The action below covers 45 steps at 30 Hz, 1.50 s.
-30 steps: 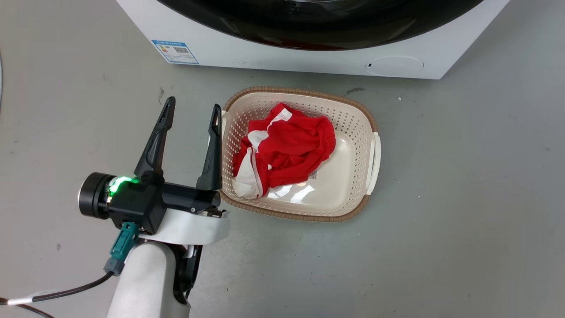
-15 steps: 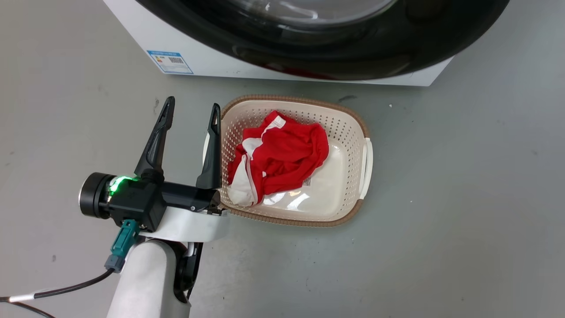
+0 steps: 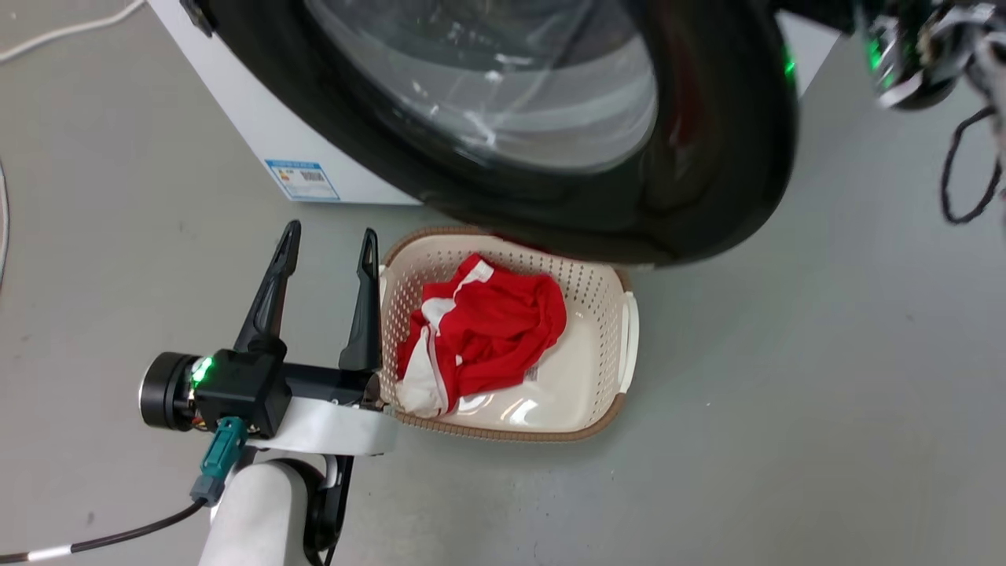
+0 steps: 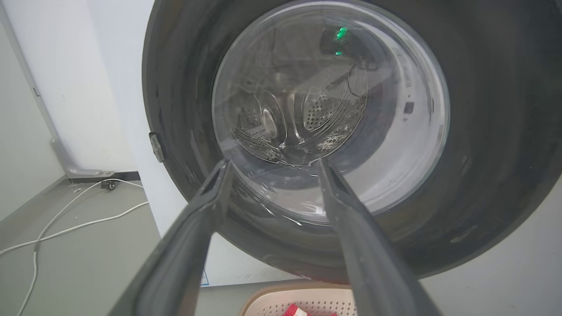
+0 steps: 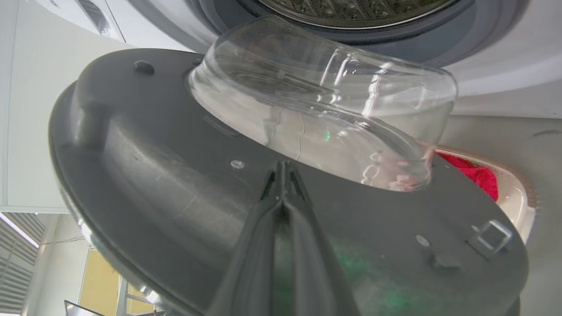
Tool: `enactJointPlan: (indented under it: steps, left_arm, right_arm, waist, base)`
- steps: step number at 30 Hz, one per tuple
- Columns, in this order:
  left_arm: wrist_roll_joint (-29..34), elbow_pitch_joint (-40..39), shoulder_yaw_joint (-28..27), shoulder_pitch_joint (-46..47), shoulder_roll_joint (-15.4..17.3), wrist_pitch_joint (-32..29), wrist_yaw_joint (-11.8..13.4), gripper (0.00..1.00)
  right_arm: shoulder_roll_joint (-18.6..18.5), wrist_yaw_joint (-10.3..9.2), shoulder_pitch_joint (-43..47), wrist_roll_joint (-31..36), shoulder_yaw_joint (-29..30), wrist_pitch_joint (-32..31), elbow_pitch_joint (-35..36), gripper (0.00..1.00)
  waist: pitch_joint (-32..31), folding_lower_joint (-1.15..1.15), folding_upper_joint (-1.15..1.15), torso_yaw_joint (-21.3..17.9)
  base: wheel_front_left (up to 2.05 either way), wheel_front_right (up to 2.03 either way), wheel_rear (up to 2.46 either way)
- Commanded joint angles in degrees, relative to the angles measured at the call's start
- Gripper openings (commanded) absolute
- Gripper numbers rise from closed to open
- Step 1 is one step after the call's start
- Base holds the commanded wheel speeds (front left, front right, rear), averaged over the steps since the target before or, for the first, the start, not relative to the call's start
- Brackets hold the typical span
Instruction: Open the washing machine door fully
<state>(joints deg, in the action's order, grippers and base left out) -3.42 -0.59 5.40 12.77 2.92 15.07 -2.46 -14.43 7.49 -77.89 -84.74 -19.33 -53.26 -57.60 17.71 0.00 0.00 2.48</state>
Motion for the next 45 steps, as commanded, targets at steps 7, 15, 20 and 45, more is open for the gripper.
enactJointPlan:
  steps: [7,15,20,45]
  left_arm:
    - [0.93,0.93,-0.69,-2.58,-0.03,0.15,0.31,1.0]
    - [1.33,2.07,-0.68,-5.18,-0.01,0.15,0.26,1.0]
    - [1.07,2.8,0.28,-6.06,-0.02,0.15,0.28,1.0]
    - [-0.83,4.25,1.97,-9.03,-0.05,0.15,2.01,1.0]
  right_arm:
    - [2.81,0.0,8.58,-1.05,-1.43,-2.9,6.08,0.0]
    - [5.89,0.0,17.2,-1.91,-3.19,-5.06,13.47,0.0]
    - [7.6,0.0,21.57,-2.6,-3.89,-5.75,17.36,0.0]
    - [8.3,0.0,44.45,-0.54,8.83,24.94,31.76,0.0]
  waist:
    - [-4.5,0.0,0.0,-1.55]
    - [-8.43,0.0,0.0,-1.53]
    - [-9.97,0.0,0.0,-1.11]
    - [-14.23,0.0,0.0,-2.08]
  base:
    - [0.0,0.0,0.0]
    - [0.0,0.0,0.0]
    - [0.0,0.0,0.0]
    - [0.0,0.0,0.0]
